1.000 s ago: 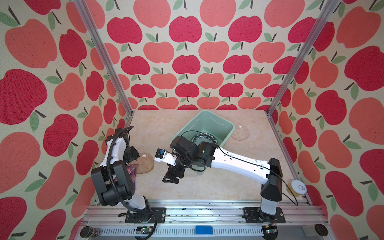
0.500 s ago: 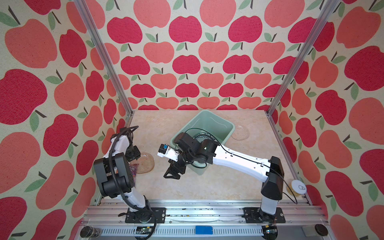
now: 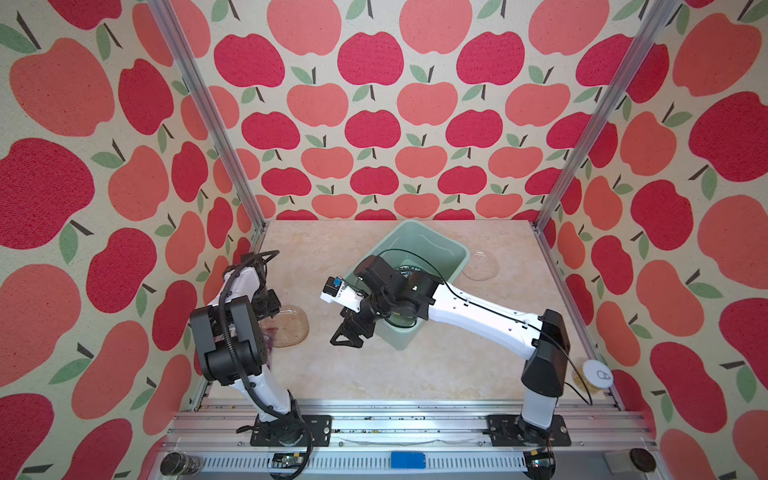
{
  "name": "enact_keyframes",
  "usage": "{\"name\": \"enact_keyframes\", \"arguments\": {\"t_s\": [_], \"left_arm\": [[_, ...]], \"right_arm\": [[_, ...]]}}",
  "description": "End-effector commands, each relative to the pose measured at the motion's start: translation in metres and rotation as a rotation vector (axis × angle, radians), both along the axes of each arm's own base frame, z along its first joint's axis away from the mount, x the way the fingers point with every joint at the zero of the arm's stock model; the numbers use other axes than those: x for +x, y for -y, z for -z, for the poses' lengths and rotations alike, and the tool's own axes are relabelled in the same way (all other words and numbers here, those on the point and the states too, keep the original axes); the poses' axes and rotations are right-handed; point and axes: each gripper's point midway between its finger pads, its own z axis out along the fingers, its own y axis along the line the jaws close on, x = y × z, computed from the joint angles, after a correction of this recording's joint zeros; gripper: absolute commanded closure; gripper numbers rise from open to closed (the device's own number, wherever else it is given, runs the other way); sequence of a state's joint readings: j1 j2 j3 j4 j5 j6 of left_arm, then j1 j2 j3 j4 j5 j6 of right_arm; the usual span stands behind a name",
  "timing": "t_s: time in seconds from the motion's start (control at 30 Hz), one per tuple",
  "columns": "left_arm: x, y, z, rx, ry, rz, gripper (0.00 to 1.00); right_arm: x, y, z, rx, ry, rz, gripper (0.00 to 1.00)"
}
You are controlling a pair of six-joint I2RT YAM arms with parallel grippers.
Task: Place the plates into the plastic bin on the countertop
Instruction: 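Close the left gripper on the near rim of the clear glass plate, then lift the clear glass plate upright with the left gripper while the right withdraws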
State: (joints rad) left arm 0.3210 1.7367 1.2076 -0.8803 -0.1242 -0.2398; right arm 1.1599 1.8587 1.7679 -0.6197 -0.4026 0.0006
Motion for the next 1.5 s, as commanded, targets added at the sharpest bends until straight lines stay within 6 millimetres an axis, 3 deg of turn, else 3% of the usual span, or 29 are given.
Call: {"name": "enact_keyframes", "arguments": {"t_s": [0.0,0.17,0.47,1.0,1.33,1.47], "left_arm": [[0.003,-0.002,0.003,0.014,-0.012,0.005,0.61],[0.002,0.000,0.006,0.014,-0.022,0.019,0.72],[0.002,0.007,0.012,0.004,-0.027,0.030,0.79],[0.014,0.035,0.024,-0.061,-0.007,0.064,0.77],[0.016,0.046,0.026,-0.086,0.011,0.083,0.68],[0.020,0.056,0.027,-0.138,0.037,0.088,0.69]], "right_arm": [[-0.004,-0.001,-0.007,0.015,-0.020,-0.009,0.09],[-0.002,-0.002,-0.006,0.015,-0.024,-0.007,0.09],[0.002,-0.001,-0.004,0.004,-0.024,0.001,0.09],[0.008,0.003,-0.001,-0.007,-0.022,0.016,0.09],[0.009,0.004,-0.006,-0.009,-0.012,0.019,0.09],[0.009,0.005,-0.004,-0.013,-0.012,0.020,0.09]]}}
